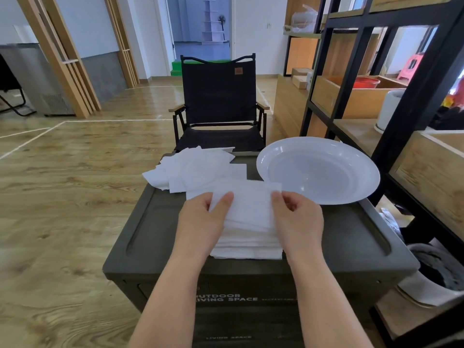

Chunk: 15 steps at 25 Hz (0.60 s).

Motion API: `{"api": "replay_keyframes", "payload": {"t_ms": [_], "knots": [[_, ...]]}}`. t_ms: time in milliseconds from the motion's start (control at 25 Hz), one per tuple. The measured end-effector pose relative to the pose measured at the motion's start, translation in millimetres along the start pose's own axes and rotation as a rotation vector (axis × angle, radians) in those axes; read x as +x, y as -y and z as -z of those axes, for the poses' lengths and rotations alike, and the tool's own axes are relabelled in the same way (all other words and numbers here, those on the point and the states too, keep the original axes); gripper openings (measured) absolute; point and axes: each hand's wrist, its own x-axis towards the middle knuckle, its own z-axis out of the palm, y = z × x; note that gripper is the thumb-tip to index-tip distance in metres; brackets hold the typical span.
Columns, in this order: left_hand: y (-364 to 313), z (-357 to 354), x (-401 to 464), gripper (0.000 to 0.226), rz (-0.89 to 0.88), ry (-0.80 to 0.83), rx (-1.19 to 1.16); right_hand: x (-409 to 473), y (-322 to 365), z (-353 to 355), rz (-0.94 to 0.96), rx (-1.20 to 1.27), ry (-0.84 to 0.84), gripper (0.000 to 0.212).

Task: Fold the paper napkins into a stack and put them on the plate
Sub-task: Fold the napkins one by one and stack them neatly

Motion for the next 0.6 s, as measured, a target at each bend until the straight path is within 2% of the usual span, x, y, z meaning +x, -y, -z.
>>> {"api": "replay_keyframes", "payload": {"t_ms": [120,200,360,520,600], "knots": [[9,6,3,0.047,0.060,-0.008,0.322,5,-8,1,0.029,-0.214,0.038,0.017],[13,8,4,0.044,0.076,0.003,0.434,7,-12,-1,0.030,-0.318,0.077,0.011],[15,10,7,0.020,0.146,0.006,0.482,9,-18,-4,0.020,-0.449,0.118,0.012],[20,9,7,0.019,0.151,-0.039,0.498,6,-18,-6,0.003,-0.471,0.111,0.021],[20,8,6,0.015,0.136,0.027,0.547,6,-18,-6,-0.009,-0.488,0.129,0.024]]}}
